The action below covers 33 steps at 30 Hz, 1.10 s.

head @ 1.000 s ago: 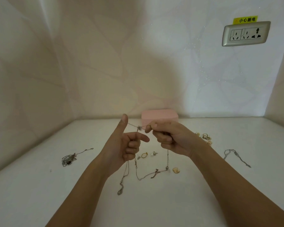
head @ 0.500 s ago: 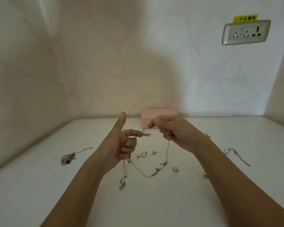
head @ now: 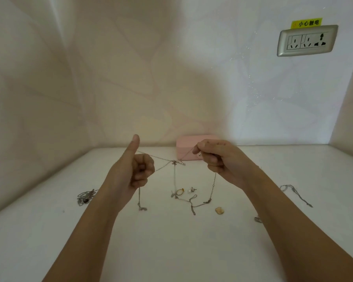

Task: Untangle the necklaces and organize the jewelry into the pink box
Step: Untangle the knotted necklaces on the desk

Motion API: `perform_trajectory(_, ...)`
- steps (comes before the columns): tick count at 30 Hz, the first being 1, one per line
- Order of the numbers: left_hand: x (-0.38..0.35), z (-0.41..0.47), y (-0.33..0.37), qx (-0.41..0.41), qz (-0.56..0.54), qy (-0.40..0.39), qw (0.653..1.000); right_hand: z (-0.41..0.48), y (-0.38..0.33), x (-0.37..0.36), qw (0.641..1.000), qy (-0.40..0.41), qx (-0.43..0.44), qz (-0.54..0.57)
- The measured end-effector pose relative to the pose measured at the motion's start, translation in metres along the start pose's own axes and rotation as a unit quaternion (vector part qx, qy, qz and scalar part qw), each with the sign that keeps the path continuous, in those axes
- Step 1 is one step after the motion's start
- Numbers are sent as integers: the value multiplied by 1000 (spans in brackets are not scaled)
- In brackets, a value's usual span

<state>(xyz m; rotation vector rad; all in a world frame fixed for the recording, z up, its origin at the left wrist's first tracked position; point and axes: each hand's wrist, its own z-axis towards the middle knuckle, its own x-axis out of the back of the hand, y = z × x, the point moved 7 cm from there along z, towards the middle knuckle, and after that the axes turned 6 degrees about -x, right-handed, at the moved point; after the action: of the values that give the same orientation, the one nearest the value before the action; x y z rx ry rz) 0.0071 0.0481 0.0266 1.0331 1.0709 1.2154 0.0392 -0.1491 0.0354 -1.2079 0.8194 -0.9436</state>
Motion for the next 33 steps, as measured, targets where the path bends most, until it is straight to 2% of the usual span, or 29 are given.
perform_trajectory(6, -14, -4, -6, 69, -48, -122, 989, 0, 2, -1, 1000, -10, -11, 25)
perform_trajectory(12, -20, -5, -12, 89, -14, -166, 982, 2, 8, -12, 999, -17, -36, 3)
perform_trajectory(14, -20, -6, -13, 95, -20, -169, 981, 5, 13, -5, 998, 21, -54, -5)
perform_trajectory(16, -19, -8, -10, 91, -23, -178, 980, 8, 18, 15, 992, 100, -76, 11)
perform_trajectory(18, -18, -11, -5, 80, -25, -186, 979, 6, 23, 39, 974, 188, -96, 78)
perform_trajectory(20, -14, -14, -1, 78, -43, -183, 979, 2, 25, 55, 957, 240, -98, 129)
perform_trajectory(29, 0, -14, 5, 81, -62, -145, 984, -17, 19, 101, 909, 400, -55, 108)
perform_trajectory(31, 4, -11, 1, 91, -44, -125, 987, -18, 19, 108, 909, 401, -58, 96)
perform_trajectory(33, 9, -9, -6, 106, 28, -106, 988, -15, 19, 109, 916, 389, -69, 66)
